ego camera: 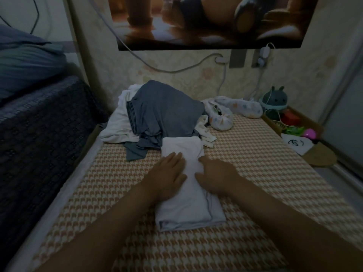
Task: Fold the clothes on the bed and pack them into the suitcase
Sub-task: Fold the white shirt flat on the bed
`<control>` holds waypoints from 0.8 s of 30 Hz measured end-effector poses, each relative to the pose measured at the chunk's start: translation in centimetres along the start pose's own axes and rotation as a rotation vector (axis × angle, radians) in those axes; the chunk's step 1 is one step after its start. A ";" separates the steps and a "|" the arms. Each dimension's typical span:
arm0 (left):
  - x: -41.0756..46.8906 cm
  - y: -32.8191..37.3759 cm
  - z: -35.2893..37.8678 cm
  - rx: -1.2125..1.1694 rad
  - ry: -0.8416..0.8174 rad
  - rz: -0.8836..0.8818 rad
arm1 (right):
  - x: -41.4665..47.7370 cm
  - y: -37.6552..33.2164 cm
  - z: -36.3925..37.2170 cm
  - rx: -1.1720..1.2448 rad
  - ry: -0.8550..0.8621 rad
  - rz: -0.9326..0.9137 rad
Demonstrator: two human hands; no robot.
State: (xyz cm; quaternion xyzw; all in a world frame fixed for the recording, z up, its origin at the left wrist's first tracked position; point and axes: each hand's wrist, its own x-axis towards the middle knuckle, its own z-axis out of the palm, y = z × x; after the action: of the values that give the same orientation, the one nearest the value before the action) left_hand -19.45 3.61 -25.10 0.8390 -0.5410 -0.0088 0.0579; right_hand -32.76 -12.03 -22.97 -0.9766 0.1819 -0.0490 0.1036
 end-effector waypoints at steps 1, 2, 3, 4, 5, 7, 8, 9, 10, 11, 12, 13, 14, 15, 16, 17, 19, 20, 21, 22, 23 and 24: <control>-0.6 0.5 0.1 -0.006 -0.016 0.014 | -0.7 -0.2 -0.3 0.058 -0.023 -0.055; -1.2 0.9 0.4 -0.014 -0.024 0.022 | -1.2 -0.3 -0.5 0.127 0.009 -0.086; -2.0 1.4 0.6 -0.018 -0.027 0.031 | -1.7 0.0 -0.8 0.188 0.048 -0.075; -2.8 1.8 0.8 -0.013 -0.030 0.039 | -2.0 0.5 -0.9 0.229 0.082 -0.044; -3.7 2.1 1.0 -0.002 -0.032 0.047 | -2.4 1.0 -0.8 0.235 0.087 -0.009; -5.2 2.7 1.1 0.027 -0.035 0.056 | -3.3 1.8 -0.3 0.142 0.047 0.023; -5.9 3.0 1.0 0.038 -0.042 0.056 | -3.8 1.8 0.1 0.111 0.073 -0.009; -6.4 3.2 0.8 0.048 -0.055 0.058 | -4.1 1.7 0.5 0.078 0.148 -0.080; -7.0 3.4 0.5 0.054 -0.077 0.063 | -4.4 1.3 0.6 0.051 0.233 -0.173; -7.6 3.5 0.3 0.054 -0.102 0.073 | -4.8 0.7 0.6 0.050 0.292 -0.268; -8.2 3.5 0.1 0.044 -0.118 0.091 | -5.3 0.3 0.7 0.053 0.291 -0.357; -8.6 3.4 0.0 0.035 -0.127 0.111 | -5.9 0.1 0.9 0.030 0.222 -0.424; -9.1 3.3 -0.2 0.033 -0.124 0.132 | -6.8 -0.2 1.3 -0.003 0.113 -0.445; -9.4 3.0 -0.3 0.040 -0.120 0.152 | -7.7 -0.3 1.8 -0.042 -0.036 -0.423; -9.6 2.7 -0.5 0.056 -0.116 0.169 | -8.3 -0.3 2.1 -0.082 -0.117 -0.412; -9.7 2.5 -0.8 0.076 -0.107 0.179 | -8.4 -0.2 2.2 -0.115 -0.141 -0.402; -9.8 2.5 -1.0 0.073 -0.074 0.185 | -8.4 -0.2 2.1 -0.118 -0.099 -0.362; -9.8 2.8 -1.1 0.068 -0.049 0.198 | -8.4 -0.5 2.0 -0.118 -0.027 -0.376; -9.8 3.1 -1.0 0.071 -0.004 0.219 | -8.0 -0.5 2.4 -0.104 0.050 -0.402; -9.9 3.4 -0.9 0.075 0.048 0.234 | -7.7 -0.4 2.8 -0.080 0.083 -0.410; -9.7 3.5 -0.6 0.066 0.113 0.233 | -7.3 -0.3 3.1 -0.054 0.129 -0.429; -9.6 3.7 -0.9 0.023 0.183 0.227 | -7.4 -0.5 2.7 0.028 0.136 -0.419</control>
State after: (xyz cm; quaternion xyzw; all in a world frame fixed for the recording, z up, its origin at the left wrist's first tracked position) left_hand -26.69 10.92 -24.27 0.7702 -0.6251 0.0807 0.0981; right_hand -39.08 -8.36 -25.88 -0.9860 -0.0189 -0.1379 0.0923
